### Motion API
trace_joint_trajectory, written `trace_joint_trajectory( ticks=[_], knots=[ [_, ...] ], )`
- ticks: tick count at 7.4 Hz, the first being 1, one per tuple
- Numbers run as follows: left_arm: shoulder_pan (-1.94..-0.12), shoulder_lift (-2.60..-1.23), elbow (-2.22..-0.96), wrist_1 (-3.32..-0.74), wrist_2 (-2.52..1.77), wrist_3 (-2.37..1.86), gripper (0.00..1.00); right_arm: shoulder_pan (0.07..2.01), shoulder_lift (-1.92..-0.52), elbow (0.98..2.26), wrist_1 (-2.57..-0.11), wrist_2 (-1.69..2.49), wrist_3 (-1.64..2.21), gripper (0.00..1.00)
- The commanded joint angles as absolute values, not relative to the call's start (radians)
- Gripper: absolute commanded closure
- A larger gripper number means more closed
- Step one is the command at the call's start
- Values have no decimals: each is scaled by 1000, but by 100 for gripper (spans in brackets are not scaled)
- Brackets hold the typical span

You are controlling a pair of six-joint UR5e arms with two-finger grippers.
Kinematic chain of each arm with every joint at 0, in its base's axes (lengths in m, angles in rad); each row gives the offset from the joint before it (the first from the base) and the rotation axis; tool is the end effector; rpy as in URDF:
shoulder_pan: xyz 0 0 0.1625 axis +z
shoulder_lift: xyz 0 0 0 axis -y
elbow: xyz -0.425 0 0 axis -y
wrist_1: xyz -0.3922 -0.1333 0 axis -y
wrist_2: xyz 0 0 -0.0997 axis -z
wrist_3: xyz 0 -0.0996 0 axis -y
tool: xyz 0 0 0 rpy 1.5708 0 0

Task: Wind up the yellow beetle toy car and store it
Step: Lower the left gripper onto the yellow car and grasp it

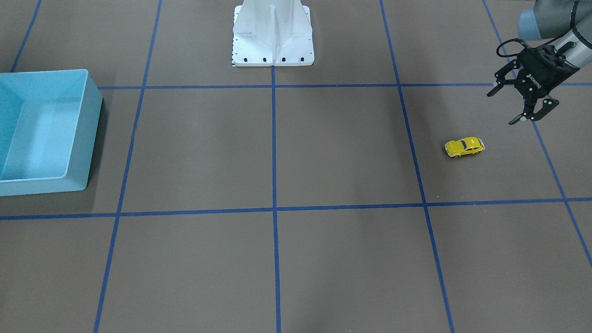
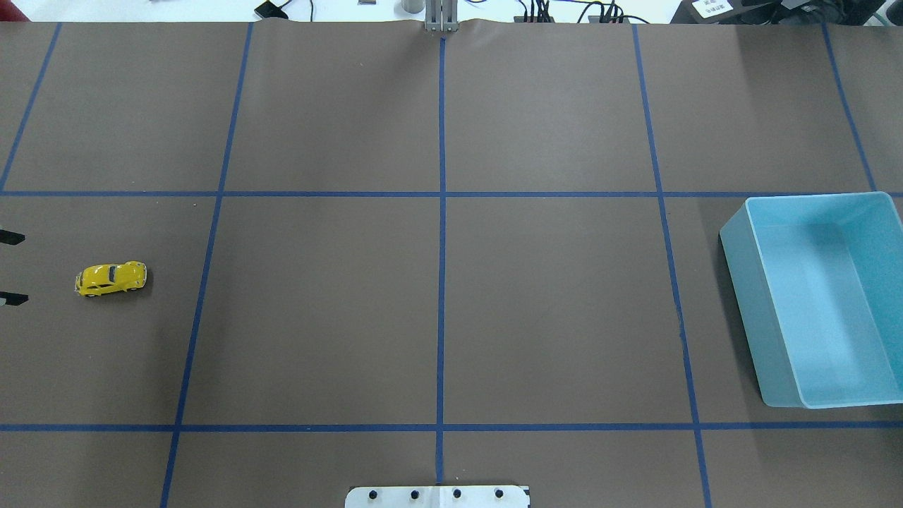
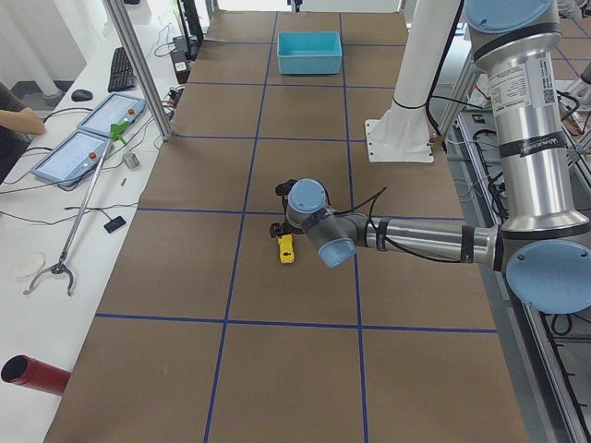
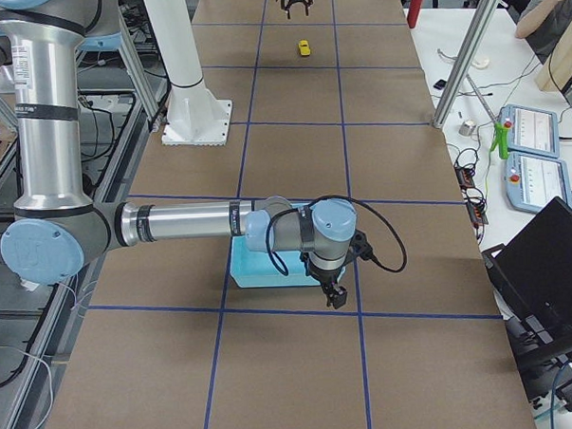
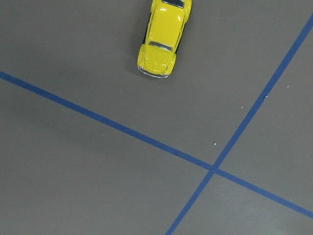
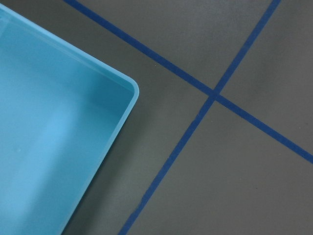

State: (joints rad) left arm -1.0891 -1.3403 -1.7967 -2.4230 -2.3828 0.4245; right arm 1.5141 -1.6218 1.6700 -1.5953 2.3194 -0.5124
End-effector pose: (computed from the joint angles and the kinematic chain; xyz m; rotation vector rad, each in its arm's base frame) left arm 0.1370 -0.3938 0.5487 0.8241 0.8315 1.1500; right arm 0.0387 -0.4744 0.6386 0.1937 -0.7339 -0.5508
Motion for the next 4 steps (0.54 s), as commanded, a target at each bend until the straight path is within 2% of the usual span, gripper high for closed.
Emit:
trace_joint_trajectory(
  ticks=[1,4],
  knots=[
    [-1086,-1345,-1802,-2305,-2372,772,0,1514,-1623,1672,-1595,2319,-512,0],
    [-1097,-1376,-1761,-2295,-2368,784,0,1514,-1623,1671,-1595,2318,-512,0]
  ],
)
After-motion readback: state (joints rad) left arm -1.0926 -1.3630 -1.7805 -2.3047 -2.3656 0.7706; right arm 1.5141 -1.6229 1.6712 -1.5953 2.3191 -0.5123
